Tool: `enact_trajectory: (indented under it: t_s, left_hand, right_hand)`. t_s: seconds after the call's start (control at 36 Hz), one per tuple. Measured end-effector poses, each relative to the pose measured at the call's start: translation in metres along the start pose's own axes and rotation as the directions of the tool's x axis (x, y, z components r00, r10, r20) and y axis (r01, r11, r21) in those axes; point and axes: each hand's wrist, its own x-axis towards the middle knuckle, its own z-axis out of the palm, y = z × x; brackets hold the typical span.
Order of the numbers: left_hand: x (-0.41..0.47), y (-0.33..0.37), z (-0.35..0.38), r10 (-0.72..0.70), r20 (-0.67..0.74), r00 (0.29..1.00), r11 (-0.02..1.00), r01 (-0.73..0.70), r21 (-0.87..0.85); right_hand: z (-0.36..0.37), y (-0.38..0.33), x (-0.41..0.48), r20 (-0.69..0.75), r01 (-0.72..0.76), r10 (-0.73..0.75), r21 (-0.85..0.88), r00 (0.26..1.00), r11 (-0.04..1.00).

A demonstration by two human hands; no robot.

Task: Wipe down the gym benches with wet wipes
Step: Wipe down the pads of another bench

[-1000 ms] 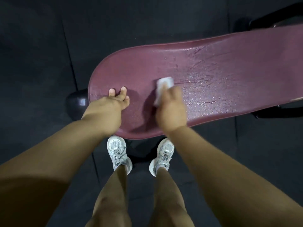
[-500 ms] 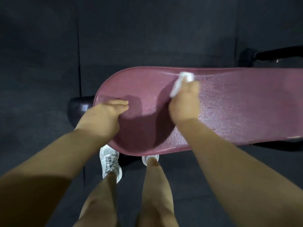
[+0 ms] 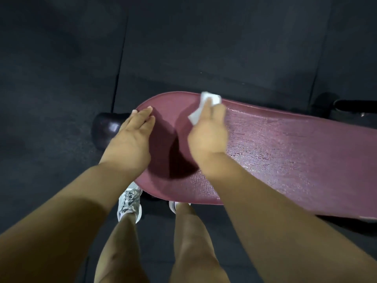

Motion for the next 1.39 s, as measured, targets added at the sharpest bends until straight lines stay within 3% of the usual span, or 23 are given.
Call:
enact_trajectory:
  t_s: [0.08,0.14,0.25,0.31,0.39,0.44,0.5,0.53,0.58,0.64,0.69,0.75,0.81,0.86,0.92,0.97,1.03,1.06,1.14,1.19,1.25,1.31,1.39]
  left_hand:
    - [-0.006,-0.008,-0.002,-0.097,-0.038,0.995,0.995,0.095,-0.037]
    - [-0.012,-0.018,-0.001,-0.141,-0.055,0.989,0.989,0.138,-0.048]
    - [-0.025,-0.033,0.005,-0.192,-0.035,0.981,0.980,0.189,-0.057]
    - [-0.029,-0.036,0.008,-0.220,-0.054,0.974,0.973,0.215,-0.081]
    - [-0.035,-0.037,0.012,-0.248,-0.085,0.965,0.961,0.234,-0.146]
    - [-0.042,-0.037,0.013,-0.273,-0.057,0.960,0.952,0.262,-0.158]
    - [-0.051,-0.040,0.014,-0.283,-0.006,0.959,0.943,0.277,-0.183]
    - [-0.056,-0.042,0.015,-0.282,0.022,0.959,0.940,0.281,-0.195]
    - [-0.065,-0.048,0.018,-0.268,0.066,0.961,0.944,0.276,-0.180]
    - [-0.072,-0.053,0.019,-0.252,0.097,0.963,0.952,0.264,-0.154]
    - [-0.078,-0.058,0.020,-0.234,0.110,0.966,0.960,0.247,-0.130]
    - [-0.082,-0.064,0.023,-0.224,0.115,0.968,0.966,0.237,-0.107]
    - [-0.084,-0.072,0.026,-0.226,0.126,0.966,0.967,0.238,-0.092]
    - [-0.085,-0.079,0.028,-0.230,0.134,0.964,0.968,0.241,-0.071]
    - [-0.086,-0.086,0.027,-0.241,0.138,0.961,0.968,0.249,-0.039]
    - [-0.088,-0.093,0.026,-0.263,0.158,0.952,0.963,0.269,-0.019]
    - [-0.090,-0.099,0.027,-0.260,0.168,0.951,0.964,0.267,-0.021]
    - [-0.091,-0.102,0.028,-0.252,0.166,0.953,0.965,0.259,-0.025]
    - [-0.094,-0.105,0.033,-0.233,0.166,0.958,0.970,0.241,-0.027]
    - [-0.096,-0.104,0.036,-0.217,0.153,0.964,0.974,0.225,-0.036]
    - [-0.098,-0.102,0.037,-0.200,0.155,0.968,0.978,0.208,-0.036]
    - [-0.100,-0.101,0.038,-0.193,0.185,0.964,0.979,0.203,-0.032]
    - [-0.105,-0.101,0.039,-0.174,0.223,0.959,0.983,0.183,-0.025]
  right_hand:
    - [0.003,-0.002,-0.009,0.171,0.460,-0.439,-0.112,0.882,0.881]
    - [-0.006,0.012,-0.002,0.189,0.565,-0.537,-0.152,0.822,0.811]
    - [-0.025,0.022,0.023,0.088,0.266,-0.257,-0.110,0.962,0.958]
    - [-0.021,0.009,0.031,0.013,0.140,-0.141,-0.213,0.990,0.967]
    - [-0.004,-0.022,0.016,0.022,0.163,-0.162,-0.256,0.986,0.953]
    - [0.010,-0.038,-0.006,0.156,0.469,-0.442,-0.256,0.883,0.846]
    - [0.017,-0.046,-0.019,0.367,0.776,-0.684,-0.256,0.630,0.577]
    - [0.014,-0.047,-0.016,0.447,0.842,-0.714,-0.270,0.539,0.467]
    - [0.002,-0.045,0.000,0.455,0.868,-0.740,-0.305,0.495,0.392]
    - [-0.014,-0.045,0.011,0.309,0.799,-0.737,-0.241,0.601,0.550]
    - [-0.019,-0.048,0.019,0.164,0.590,-0.568,-0.158,0.807,0.792]
    - [-0.005,-0.054,0.022,0.072,0.421,-0.419,-0.290,0.905,0.859]
    - [0.016,-0.059,0.007,-0.005,0.394,-0.417,-0.317,0.909,0.863]
    - [0.038,-0.060,-0.021,0.070,0.555,-0.557,-0.251,0.828,0.793]
    - [0.051,-0.061,-0.047,0.182,0.810,-0.793,-0.227,0.581,0.541]
    - [0.053,-0.055,-0.055,0.433,0.939,-0.838,-0.241,0.331,0.246]
    - [0.049,-0.047,-0.048,0.542,0.978,-0.817,-0.169,0.198,0.124]
    - [0.042,-0.044,-0.044,0.528,0.975,-0.824,-0.188,0.205,0.122]
    - [0.024,-0.039,-0.035,0.209,0.768,-0.750,-0.325,0.628,0.553]
    - [0.030,-0.028,-0.043,0.017,0.571,-0.594,-0.302,0.804,0.763]
    - [0.045,-0.025,-0.067,0.005,0.464,-0.475,-0.224,0.880,0.857]
    - [0.065,-0.017,-0.098,-0.014,0.486,-0.496,-0.179,0.868,0.856]
    - [0.081,0.004,-0.126,0.097,0.690,-0.686,-0.189,0.721,0.698]
